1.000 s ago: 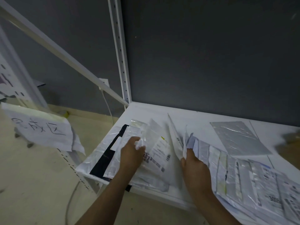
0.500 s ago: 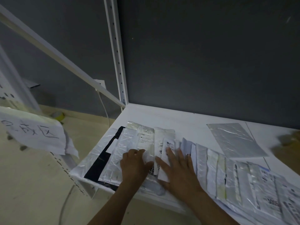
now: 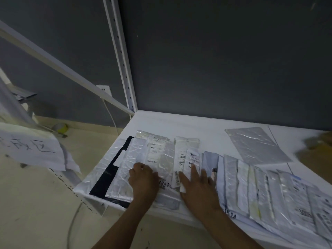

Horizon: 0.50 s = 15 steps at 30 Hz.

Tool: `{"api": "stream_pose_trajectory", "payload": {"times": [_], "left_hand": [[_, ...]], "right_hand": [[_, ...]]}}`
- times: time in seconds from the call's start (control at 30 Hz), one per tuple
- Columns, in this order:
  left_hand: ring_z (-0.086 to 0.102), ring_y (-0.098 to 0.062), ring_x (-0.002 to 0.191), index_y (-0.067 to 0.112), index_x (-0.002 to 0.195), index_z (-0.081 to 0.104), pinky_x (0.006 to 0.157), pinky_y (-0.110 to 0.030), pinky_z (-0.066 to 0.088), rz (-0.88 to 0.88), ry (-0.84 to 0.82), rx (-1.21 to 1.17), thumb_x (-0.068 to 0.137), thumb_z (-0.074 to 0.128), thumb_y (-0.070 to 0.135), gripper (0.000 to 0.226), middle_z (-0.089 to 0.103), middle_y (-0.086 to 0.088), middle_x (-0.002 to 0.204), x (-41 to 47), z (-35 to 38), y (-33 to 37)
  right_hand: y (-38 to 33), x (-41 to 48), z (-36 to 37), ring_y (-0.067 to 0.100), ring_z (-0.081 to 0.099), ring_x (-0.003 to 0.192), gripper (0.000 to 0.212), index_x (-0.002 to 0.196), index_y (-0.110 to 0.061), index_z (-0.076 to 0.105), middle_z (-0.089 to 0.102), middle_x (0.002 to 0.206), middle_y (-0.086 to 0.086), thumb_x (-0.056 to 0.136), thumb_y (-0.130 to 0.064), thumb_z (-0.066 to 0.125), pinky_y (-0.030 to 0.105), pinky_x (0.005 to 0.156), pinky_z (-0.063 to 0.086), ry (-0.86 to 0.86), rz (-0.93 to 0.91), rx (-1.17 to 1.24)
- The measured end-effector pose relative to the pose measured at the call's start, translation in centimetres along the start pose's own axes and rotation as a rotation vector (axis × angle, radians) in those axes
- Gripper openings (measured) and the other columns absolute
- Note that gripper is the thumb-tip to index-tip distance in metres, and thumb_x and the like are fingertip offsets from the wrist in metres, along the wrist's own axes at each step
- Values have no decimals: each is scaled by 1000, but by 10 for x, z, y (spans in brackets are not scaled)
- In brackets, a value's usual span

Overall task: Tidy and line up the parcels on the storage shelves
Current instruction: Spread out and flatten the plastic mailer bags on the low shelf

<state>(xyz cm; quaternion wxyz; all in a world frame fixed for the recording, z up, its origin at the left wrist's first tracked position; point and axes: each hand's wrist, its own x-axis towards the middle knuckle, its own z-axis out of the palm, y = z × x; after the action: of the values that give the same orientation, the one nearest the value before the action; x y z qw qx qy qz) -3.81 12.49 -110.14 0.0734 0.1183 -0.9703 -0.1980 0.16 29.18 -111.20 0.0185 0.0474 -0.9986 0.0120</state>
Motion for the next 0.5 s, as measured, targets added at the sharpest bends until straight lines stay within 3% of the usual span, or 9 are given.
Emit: {"api": "stream_pose_trajectory", "payload": {"times": [0.07,0.13,0.23,0.3,0.4,0.5], "left_hand": [[47,-29,103,0,109,58,85,-38,41,-72,44,-33,95,50,21,27,50,-16,116,-1,0,1],[51,-39,94,-5,98,59,77,-45,43,-95,104,-66,90,50,10,19,54,-24,104,-2,4,3],[55,-38,74,-3,82,54,63,-45,45,3,156,9,74,48,9,15,54,-23,83,-9,10,4],[53,-37,83,1,91,54,71,-47,44,76,191,51,72,57,7,20,55,-22,94,-10,10,6],[51,-37,114,7,112,59,93,-53,40,248,203,25,79,68,16,36,56,-18,122,-7,6,20],[49,-26,124,16,131,53,104,-41,38,383,-39,-107,92,60,30,42,50,-8,137,-6,3,49]], "right_hand": [[1,-2,0,52,61,103,71,119,-25,66,61,122,25,56,-55,83,60,77,53,25,-28,23],[4,-1,3,46,60,111,73,130,-23,53,60,125,24,71,-65,57,57,90,49,34,-19,55],[9,4,1,42,50,127,102,144,-10,38,49,140,23,73,-80,20,52,106,22,-57,-28,100],[17,5,-6,39,49,129,112,140,-4,47,48,141,24,76,-87,5,49,106,17,-105,-69,68],[34,-6,-24,32,56,124,108,126,-7,63,58,133,16,80,-85,4,45,103,24,-57,-135,55],[65,-25,-33,33,51,128,98,126,-17,63,57,136,11,78,-87,14,48,104,22,22,-147,5]]}}
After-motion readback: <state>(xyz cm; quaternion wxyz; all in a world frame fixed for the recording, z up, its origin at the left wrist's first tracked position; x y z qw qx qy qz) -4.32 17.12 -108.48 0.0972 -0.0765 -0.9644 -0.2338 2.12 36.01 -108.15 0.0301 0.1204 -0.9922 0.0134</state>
